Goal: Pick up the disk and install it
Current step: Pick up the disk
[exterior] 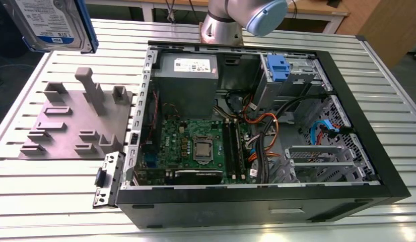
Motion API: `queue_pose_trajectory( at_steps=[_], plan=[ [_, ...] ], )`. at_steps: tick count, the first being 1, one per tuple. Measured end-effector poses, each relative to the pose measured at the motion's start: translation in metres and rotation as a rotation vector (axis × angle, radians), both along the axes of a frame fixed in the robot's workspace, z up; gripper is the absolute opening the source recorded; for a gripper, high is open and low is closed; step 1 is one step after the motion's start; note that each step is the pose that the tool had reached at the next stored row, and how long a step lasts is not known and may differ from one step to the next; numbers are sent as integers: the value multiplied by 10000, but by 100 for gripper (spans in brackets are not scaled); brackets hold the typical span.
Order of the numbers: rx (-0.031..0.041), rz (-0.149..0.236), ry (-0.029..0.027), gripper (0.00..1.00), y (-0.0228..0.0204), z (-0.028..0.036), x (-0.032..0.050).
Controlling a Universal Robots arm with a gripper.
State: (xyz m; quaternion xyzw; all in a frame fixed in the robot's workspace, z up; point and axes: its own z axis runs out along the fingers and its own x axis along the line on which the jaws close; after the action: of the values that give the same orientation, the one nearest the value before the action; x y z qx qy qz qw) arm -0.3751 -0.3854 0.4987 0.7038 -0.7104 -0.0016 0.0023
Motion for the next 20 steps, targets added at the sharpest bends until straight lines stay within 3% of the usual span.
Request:
queue_pose_trajectory(
  at_steps=[10,16,20],
  plan=[
    [0,-1,0,36,-4,-1,29],
    [-1,0,1,36,-109,-6,38],
    [-1,0,0,36,-134,-11,109]
  ],
)
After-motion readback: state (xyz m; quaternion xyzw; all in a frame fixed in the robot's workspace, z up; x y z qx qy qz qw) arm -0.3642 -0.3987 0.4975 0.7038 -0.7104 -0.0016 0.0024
